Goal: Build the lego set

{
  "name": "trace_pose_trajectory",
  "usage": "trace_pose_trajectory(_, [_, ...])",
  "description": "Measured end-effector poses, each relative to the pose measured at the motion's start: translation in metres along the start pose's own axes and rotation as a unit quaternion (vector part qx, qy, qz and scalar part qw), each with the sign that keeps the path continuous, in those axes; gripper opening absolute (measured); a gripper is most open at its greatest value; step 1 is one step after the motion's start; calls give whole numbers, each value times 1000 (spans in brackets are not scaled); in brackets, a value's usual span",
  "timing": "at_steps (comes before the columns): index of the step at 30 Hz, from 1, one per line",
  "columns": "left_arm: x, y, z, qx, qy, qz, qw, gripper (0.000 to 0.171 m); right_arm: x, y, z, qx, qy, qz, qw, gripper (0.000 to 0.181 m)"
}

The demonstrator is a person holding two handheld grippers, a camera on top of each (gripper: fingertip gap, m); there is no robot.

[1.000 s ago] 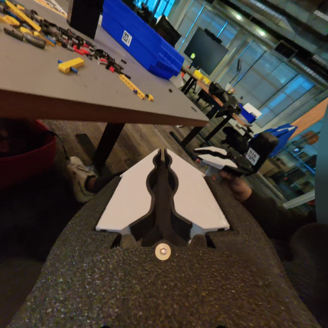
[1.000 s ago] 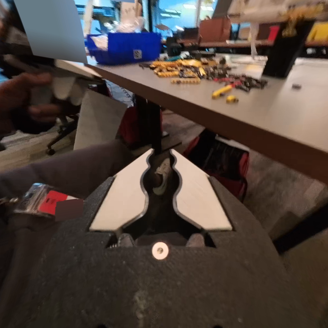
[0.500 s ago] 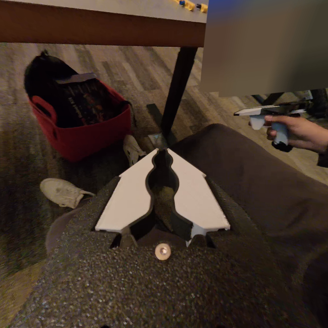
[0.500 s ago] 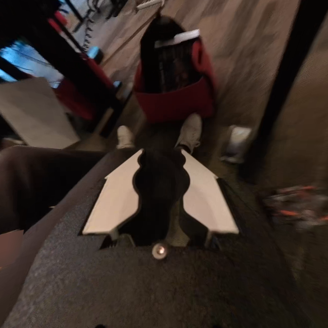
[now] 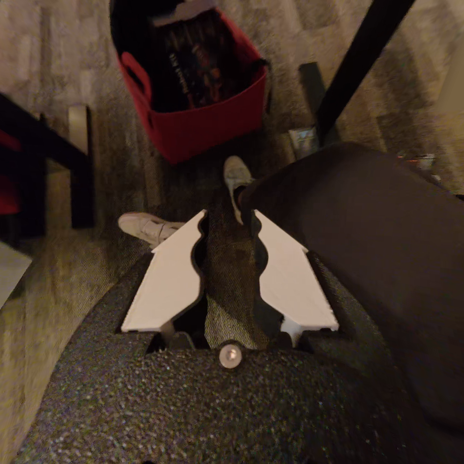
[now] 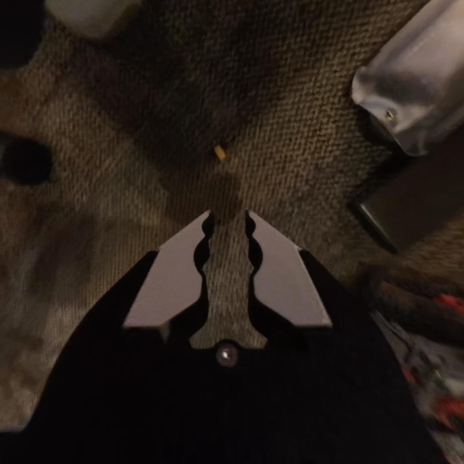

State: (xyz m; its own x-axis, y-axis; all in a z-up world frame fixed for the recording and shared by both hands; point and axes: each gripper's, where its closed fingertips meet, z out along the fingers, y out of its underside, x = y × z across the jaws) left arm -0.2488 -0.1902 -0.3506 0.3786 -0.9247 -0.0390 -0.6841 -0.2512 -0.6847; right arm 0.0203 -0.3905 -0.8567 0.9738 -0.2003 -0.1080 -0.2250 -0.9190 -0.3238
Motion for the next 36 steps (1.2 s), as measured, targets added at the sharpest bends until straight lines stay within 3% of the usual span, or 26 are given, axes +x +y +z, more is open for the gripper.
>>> trace_pose_trajectory(2, [-8,5,9,-13,-25,-13,1000,46,-5,-14,30,2,-6,8,1000,26])
trace_pose_trajectory(8, [-5,5,30,5,-8,-56,998,48,-13,-15,90,-83,-1,-37,996,30])
trace_pose_trajectory(17, [-4,19,39,-4,26,-70,997,48,-15,-4,112,-142,27,-120,982,24])
trace_pose_trajectory(20, [-4,23,39,-4,30,-66,997,48,-16,-4,108,-141,24,-101,985,8])
trace_pose_trajectory(22, [-2,22,37,3,40,-73,997,47,-20,-7,97,-129,10,-72,989,8])
trace_pose_trajectory(25, [8,4,21,42,66,-92,993,47,-29,-16,58,-85,-15,-39,995,8])
trace_pose_trajectory(29, [22,-19,-17,106,94,-104,984,47,-37,-37,-41,9,-20,-35,999,8])
trace_pose_trajectory(32, [44,-33,-57,161,125,-98,974,47,-53,-70,-150,107,-17,-58,992,8])
trace_pose_trajectory(36, [90,-39,-104,204,197,-88,955,47,-97,-129,-334,247,15,-141,959,8])
